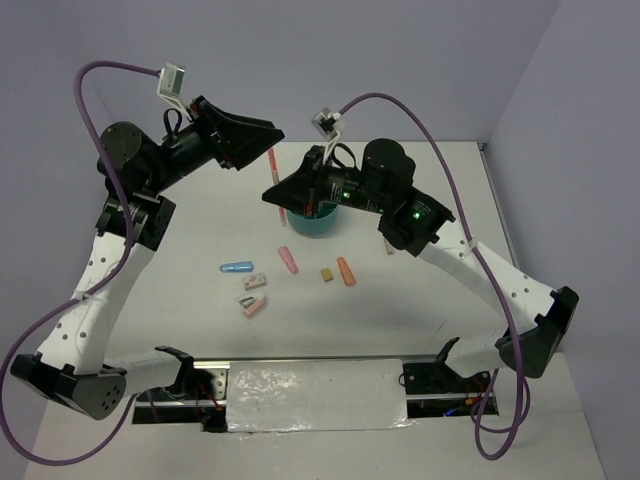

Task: Sort the stationery into containers
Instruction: Close the pen cap on the pen.

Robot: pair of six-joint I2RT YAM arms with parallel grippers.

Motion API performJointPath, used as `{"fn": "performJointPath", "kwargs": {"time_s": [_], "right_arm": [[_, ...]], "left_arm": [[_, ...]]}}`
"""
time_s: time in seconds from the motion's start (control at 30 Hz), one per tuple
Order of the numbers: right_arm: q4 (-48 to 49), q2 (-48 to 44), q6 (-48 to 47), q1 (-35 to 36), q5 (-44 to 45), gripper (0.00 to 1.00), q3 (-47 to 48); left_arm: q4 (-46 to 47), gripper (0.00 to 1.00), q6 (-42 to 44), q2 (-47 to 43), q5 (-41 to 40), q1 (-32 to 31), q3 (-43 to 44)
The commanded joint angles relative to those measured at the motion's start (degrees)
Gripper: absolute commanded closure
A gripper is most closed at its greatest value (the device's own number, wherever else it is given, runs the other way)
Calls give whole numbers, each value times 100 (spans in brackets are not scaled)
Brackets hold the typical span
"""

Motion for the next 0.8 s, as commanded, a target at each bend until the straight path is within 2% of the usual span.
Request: {"fn": "performJointPath", "kwargs": {"time_s": [0.0,0.13,0.27,0.43,0.57,0.63,0.73,0.77], "right_arm": [[-45,-142,-147,-25,29,100,121],[-150,-63,-173,-16,12,100,253],[-212,-19,-208,-25,99,100,332],[-265,139,-208,-34,100,100,578],[-396,315,-261,-95,178,100,1051],[-458,508,-261,-208,170,100,1332],[-711,964,-339,-306,100,100,2175],[-809,1096,-366,-367,82,100,2717]], "left_arm": [[287,23,-85,4,60,25,-63],[445,34,-191,-22,165,25,-204],[454,58,-252,-57,253,25,-283],[375,78,-252,-119,367,25,-397],[358,100,-323,-171,482,25,-538],[401,100,-366,-224,543,25,-678],[437,100,-428,-364,517,-2,-959],[445,100,-437,-417,534,-54,-1065]]}}
